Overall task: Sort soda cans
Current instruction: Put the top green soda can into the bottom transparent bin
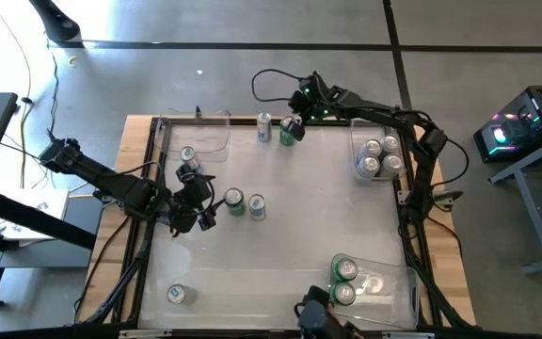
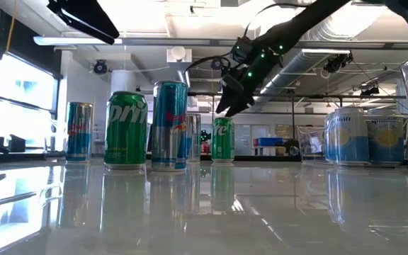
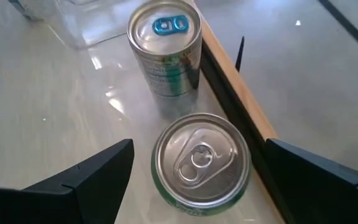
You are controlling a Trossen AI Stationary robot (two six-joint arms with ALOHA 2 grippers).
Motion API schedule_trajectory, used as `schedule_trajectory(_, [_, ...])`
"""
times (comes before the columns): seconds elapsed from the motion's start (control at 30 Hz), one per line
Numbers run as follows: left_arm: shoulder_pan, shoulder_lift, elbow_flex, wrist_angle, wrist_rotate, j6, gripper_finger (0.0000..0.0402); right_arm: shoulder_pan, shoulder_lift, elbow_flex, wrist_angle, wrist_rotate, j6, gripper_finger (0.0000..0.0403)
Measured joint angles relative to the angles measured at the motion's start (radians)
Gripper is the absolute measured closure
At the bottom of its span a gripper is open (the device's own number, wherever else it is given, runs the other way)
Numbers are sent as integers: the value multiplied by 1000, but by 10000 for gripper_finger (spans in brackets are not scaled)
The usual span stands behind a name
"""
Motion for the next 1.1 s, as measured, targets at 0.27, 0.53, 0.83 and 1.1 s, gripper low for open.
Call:
schedule_trajectory(0.27, [5, 0, 0, 1, 15, 2, 73, 1, 48, 0, 6, -5, -24, 45])
schedule_trajectory(0.53, [5, 0, 0, 1, 15, 2, 73, 24, 62, -1, 1, 1, -130, 45])
schedule_trajectory(0.83, [5, 0, 0, 1, 15, 2, 73, 27, 75, -1, -22, 4, -124, 49])
schedule_trajectory(1.1, [5, 0, 0, 1, 15, 2, 73, 36, 77, 0, -20, 33, -110, 117])
